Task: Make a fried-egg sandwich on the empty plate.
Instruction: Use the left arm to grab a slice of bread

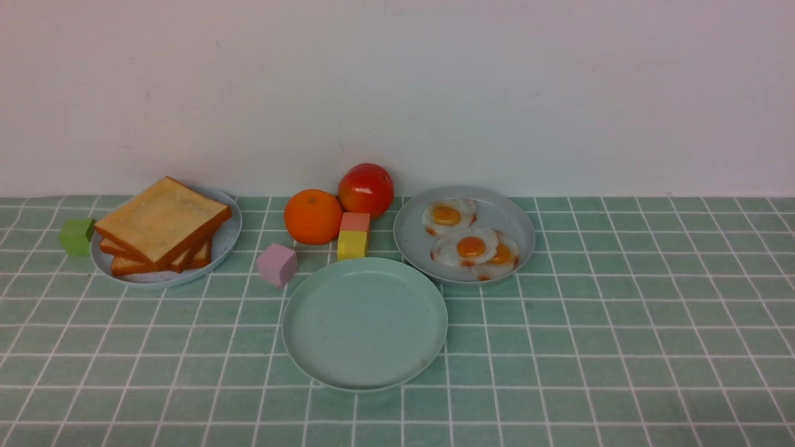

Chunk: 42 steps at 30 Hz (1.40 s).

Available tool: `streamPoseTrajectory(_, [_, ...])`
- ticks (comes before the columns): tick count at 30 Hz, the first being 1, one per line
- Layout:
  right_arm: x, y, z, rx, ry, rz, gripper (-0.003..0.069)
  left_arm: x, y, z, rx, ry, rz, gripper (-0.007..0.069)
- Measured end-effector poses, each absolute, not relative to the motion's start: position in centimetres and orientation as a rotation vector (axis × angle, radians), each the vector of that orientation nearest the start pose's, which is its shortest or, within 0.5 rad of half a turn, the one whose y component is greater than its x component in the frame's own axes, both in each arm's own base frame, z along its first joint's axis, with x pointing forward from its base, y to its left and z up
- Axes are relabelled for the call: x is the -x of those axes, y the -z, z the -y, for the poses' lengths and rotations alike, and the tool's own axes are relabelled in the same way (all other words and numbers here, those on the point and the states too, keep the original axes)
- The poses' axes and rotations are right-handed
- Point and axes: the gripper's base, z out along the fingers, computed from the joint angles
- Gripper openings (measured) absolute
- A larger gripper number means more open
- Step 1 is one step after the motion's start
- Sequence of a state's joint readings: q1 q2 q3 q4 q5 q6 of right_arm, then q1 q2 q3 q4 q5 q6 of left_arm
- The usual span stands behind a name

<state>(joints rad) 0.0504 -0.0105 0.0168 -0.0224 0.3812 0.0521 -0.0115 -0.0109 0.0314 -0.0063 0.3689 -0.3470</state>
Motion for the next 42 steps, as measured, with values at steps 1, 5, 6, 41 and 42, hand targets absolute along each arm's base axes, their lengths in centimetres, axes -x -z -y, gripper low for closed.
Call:
streamPoseTrajectory(1, [-5.2, -17.4, -0.2, 0.012, -0.048, -1.871, 0.0239, -5.3, -17.0, 0.1, 0.318, 0.253, -1.854, 0.0208])
streamPoseTrajectory(5, [-5.2, -17.4, -0.2, 0.012, -0.048, -1.871, 0.0239, -5.3, -17.0, 0.1, 0.318, 0.253, -1.854, 0.0209])
streamPoseTrajectory(6, [-5.2, -17.4, -0.2, 0.012, -0.048, -1.871, 0.0239, -5.3, -17.0, 0.1, 0.318, 0.253, -1.854, 0.0209])
streamPoseTrajectory(41, [-5.4, -17.7, -0.6, -0.146, -0.238, -1.813, 0.0239, -5.5, -20.7, 0.5, 0.712, 0.797, -1.464, 0.0192])
streamPoseTrajectory(42, [-5.4, -17.8, -0.7, -0.187, -0.285, -1.798, 0.0239, -5.4, -21.3, 0.6, 0.699, 0.798, -1.471, 0.0179])
